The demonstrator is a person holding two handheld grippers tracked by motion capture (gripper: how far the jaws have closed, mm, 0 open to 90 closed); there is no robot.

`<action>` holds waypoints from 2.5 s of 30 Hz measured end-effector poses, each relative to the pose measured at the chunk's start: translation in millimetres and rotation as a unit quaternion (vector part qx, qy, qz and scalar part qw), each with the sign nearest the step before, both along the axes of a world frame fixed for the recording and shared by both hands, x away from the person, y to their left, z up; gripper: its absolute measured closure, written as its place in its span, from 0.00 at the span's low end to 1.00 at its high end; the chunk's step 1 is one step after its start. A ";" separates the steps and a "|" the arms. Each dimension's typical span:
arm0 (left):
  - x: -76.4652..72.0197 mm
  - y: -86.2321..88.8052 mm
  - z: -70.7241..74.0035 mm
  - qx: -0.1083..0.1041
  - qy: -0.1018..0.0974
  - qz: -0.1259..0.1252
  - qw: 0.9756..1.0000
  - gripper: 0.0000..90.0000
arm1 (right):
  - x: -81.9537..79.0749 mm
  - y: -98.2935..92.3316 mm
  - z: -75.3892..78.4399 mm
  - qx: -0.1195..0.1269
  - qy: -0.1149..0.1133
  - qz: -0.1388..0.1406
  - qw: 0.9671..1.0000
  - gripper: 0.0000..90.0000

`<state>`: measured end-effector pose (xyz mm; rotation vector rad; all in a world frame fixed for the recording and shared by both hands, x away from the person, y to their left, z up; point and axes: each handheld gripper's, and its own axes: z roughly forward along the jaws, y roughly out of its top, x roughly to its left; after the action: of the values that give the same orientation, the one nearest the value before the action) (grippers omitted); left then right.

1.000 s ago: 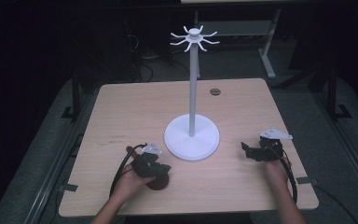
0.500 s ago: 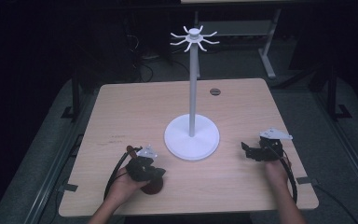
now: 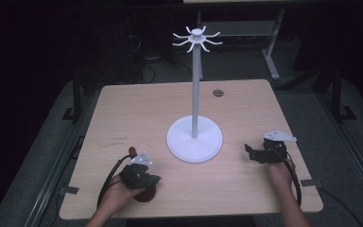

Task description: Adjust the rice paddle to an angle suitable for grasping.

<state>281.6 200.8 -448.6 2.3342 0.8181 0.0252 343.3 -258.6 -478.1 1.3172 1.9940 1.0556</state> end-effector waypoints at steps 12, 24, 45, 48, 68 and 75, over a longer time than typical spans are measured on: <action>-13.3 30.3 0.9 0.017 -0.006 0.030 0.999 1.00 | -0.1 0.3 0.0 -0.001 0.001 0.000 1.000 0.15; -13.4 47.8 6.9 0.003 -0.025 0.056 0.998 1.00 | 0.0 0.6 0.1 -0.004 0.001 0.001 1.000 0.15; 44.3 80.0 17.2 0.008 -0.090 0.161 0.983 1.00 | -0.2 1.5 0.0 -0.005 0.001 0.001 1.000 0.15; 50.3 86.6 11.1 0.008 -0.095 0.179 0.979 1.00 | -0.2 1.5 0.0 -0.005 0.001 0.002 1.000 0.15; 43.2 73.9 -5.8 0.002 -0.057 0.142 0.988 1.00 | 0.3 1.4 -0.1 -0.005 0.003 0.004 1.000 0.15; 38.6 55.3 -4.1 -0.005 -0.057 0.109 0.992 1.00 | 0.3 1.4 -0.1 -0.006 0.002 0.004 1.000 0.15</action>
<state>320.2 256.0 -452.7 2.2017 1.0075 0.2441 343.6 -257.1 -478.2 1.3084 2.0072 1.0439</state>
